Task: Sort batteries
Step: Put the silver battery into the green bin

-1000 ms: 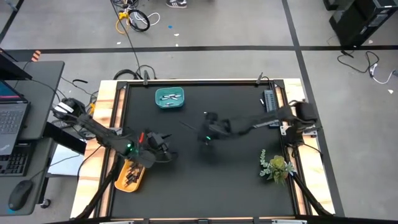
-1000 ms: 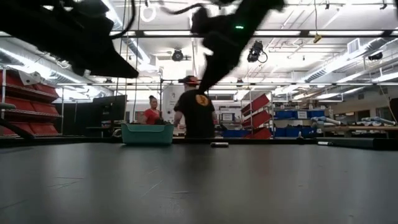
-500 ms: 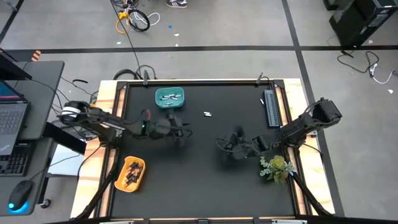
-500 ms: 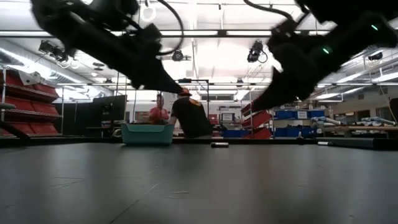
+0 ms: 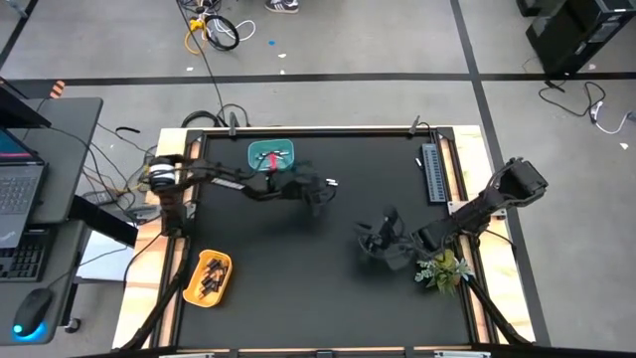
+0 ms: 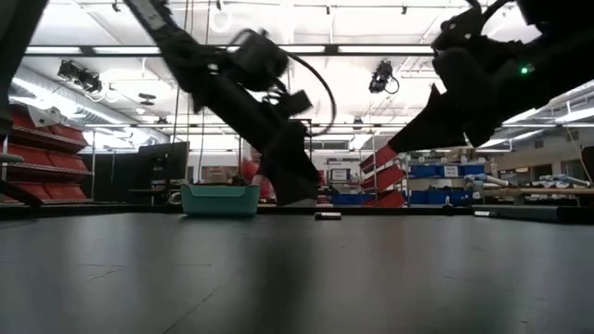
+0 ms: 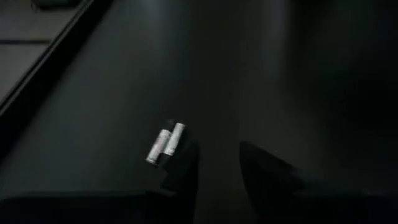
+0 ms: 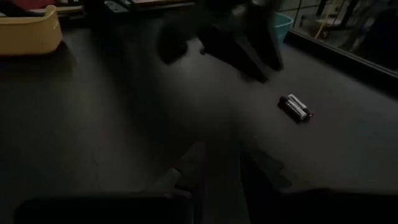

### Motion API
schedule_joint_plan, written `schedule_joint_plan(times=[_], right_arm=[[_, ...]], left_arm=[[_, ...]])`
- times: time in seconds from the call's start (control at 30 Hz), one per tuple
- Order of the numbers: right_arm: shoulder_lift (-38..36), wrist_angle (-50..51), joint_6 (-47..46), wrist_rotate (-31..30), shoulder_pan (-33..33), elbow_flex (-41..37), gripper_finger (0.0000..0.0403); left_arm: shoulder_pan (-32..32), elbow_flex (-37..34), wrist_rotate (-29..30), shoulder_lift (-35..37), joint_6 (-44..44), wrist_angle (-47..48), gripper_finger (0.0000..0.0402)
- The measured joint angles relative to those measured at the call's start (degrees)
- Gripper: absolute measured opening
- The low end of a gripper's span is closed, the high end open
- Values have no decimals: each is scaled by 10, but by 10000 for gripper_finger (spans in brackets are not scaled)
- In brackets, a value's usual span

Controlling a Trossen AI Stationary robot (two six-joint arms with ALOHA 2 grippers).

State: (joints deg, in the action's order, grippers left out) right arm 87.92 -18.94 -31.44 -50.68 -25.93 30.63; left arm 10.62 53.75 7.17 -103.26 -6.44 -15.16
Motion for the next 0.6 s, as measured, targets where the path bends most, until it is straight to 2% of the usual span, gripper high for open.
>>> schedule_joint_plan(times=[0.27,0.4,0.6], right_arm=[[0,11,-18,-74,-53,0,85],[0,18,-33,-109,-71,-1,85],[0,26,-45,-126,-79,-1,85]], left_arm=[[21,113,-14,-65,-76,129,205],[36,132,-41,-75,-87,153,205],[61,134,-76,-85,-84,144,194]])
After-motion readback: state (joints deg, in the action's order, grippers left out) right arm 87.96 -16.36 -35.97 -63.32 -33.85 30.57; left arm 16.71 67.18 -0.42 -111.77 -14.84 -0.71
